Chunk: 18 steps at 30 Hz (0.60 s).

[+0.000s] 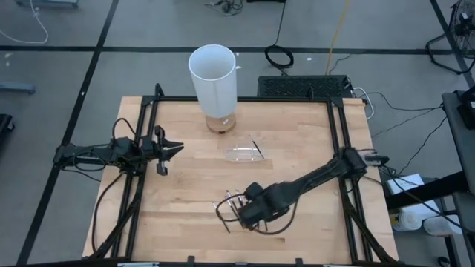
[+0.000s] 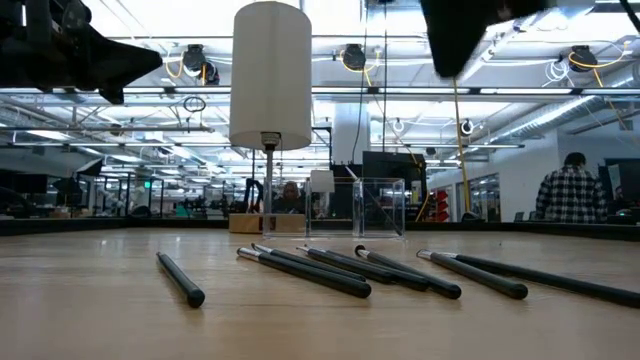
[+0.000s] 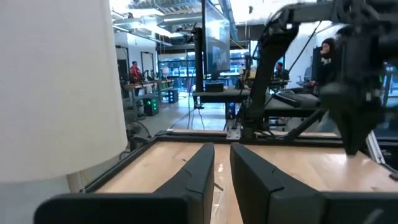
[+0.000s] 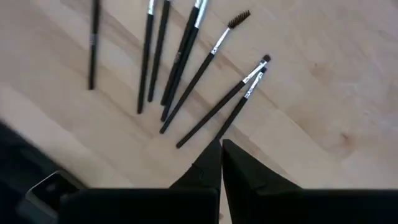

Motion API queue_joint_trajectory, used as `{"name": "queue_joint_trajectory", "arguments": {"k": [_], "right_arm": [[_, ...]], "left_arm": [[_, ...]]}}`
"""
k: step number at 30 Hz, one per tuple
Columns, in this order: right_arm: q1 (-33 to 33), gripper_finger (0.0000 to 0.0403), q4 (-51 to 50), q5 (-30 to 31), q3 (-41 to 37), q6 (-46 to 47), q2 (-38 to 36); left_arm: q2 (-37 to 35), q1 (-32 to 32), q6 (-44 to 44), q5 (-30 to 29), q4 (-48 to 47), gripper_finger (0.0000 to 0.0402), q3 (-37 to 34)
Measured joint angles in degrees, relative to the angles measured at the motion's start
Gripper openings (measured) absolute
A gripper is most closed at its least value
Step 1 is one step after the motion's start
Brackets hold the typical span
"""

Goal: Pick & Place Makeup Supplies
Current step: Put the makeup brush into the transparent organizer

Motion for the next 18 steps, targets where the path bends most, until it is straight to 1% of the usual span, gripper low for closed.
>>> {"name": "queue_joint_trajectory", "arguments": {"k": [2,4,8,13,15,18], "right_arm": [[0.29,0.0005,0.40,1.00,-0.55,0.97,1.55],[0.33,0.0019,1.96,0.91,-1.39,1.01,3.06],[0.12,0.0073,6.52,1.28,-4.28,1.50,3.58],[-0.39,0.0146,8.03,0.88,-8.42,9.30,3.76],[-0.39,0.0167,8.50,1.06,-9.69,11.39,3.59],[-0.32,0.0186,9.83,0.96,-11.85,13.68,3.48]], "left_arm": [[0.02,0.00,-0.02,0.00,1.01,0.0062,0.00],[0.00,0.00,-0.02,0.00,2.10,0.0063,-0.01],[0.02,0.00,0.18,0.00,4.00,0.0062,-0.01],[0.02,0.00,2.08,-0.02,5.75,0.0063,0.00],[0.02,0.00,2.78,-0.02,5.70,0.0062,-0.01],[0.02,0.00,2.95,-0.02,5.68,0.0062,-0.01]]}}
